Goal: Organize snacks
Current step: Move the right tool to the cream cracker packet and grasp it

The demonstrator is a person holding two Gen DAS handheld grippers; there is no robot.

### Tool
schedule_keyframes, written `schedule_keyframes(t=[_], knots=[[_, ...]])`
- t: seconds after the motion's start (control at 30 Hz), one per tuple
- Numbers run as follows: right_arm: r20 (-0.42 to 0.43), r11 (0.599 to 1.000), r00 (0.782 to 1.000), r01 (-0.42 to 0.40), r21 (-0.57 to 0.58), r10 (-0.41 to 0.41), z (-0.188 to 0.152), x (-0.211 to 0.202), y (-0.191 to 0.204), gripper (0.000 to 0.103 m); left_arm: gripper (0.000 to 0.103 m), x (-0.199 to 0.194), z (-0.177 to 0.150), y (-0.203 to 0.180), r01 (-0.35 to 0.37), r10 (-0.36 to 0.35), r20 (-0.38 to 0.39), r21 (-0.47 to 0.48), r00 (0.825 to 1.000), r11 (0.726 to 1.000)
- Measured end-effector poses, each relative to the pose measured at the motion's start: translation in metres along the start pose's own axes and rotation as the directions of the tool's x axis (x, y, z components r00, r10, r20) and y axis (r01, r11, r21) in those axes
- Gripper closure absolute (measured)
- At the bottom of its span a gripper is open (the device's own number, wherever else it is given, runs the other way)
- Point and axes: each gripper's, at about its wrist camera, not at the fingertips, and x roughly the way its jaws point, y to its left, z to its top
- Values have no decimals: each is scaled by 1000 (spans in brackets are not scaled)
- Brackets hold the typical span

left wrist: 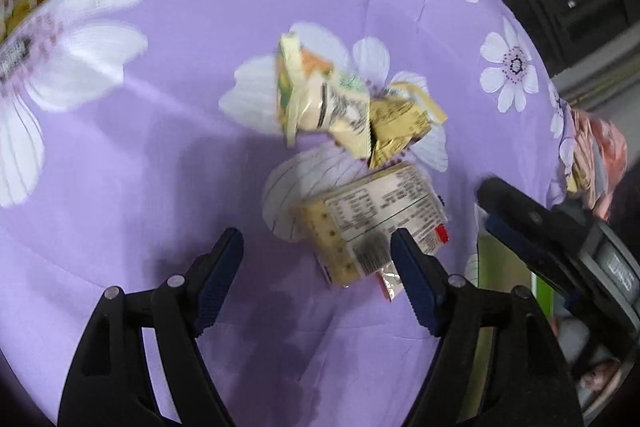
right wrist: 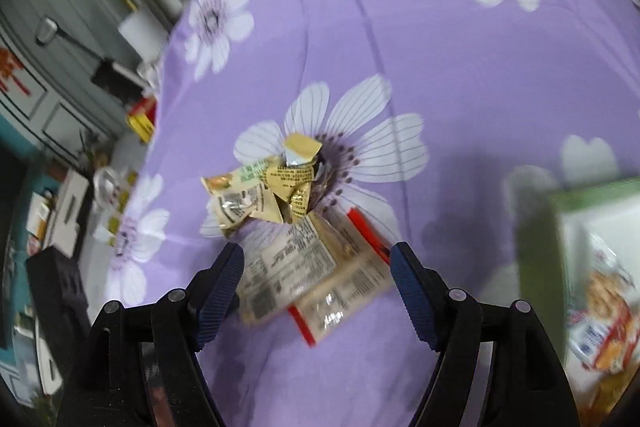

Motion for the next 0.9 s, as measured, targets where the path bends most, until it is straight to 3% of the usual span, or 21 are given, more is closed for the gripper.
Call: schedule_keyframes(t=[0.23,0.37,0.43,0.53,0.9], knots=[[-84,999,996,17,-50,-21,14,51,10,27,28,3,1,-2,33,-34,-17,-15,999,999],[-112,999,994,4,-36,-8,11,63,8,41,38,5,2,2,33,-34,-7,-33,999,999],[-102,998,995,-18,-59,12,7,62,12,44,50,9,2,0,49,-49,-22,-19,999,999],[-93,994,996,-5,-105,-5,-1,60,19,50,55,13,-1,-3,48,-48,-28,-9,998,999],[-30,997,1000,-2,-76,-1,-18,34,19,50,55,2,-9,-18,29,-31,23,80,999,996]])
